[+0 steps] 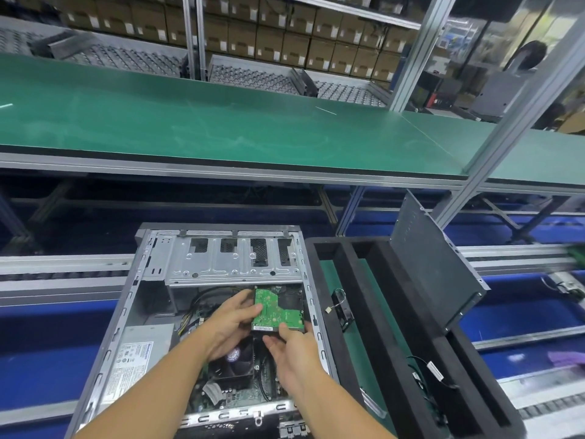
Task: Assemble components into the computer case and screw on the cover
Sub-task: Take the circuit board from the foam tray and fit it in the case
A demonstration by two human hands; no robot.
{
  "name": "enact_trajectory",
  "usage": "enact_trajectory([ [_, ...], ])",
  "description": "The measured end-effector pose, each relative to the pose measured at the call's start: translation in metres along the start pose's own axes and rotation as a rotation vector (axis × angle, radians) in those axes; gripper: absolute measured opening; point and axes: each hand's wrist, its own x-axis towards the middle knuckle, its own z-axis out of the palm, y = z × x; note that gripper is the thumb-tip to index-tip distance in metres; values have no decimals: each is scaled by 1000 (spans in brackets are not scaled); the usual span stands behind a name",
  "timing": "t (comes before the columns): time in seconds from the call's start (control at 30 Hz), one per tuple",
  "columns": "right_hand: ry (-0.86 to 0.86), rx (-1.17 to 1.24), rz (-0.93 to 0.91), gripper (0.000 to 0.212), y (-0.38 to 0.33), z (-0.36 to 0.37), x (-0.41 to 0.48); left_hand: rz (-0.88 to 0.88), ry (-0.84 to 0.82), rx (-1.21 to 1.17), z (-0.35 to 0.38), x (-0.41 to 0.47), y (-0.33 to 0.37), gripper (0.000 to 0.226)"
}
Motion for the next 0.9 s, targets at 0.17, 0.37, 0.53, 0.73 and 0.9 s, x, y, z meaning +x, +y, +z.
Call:
enact_trajectory([
  [0.17,-17,-19,-32,57,0,-1,-2,-4,53,34,2,-1,0,57],
  [0.37,-35,44,-21,32,-9,11,4,91,84,-45,3,0,3,42],
  [0.53,-9,80,-53,58,-11,20,11,94,46,-38,-3,1,3,32],
  [0.73,-5,111,-46,66,-11,20,15,11,-36,61,-3,0,-2,95],
  [0.9,-2,160,-56,55,-6,21,23,59,167,94,-3,5,-3,71],
])
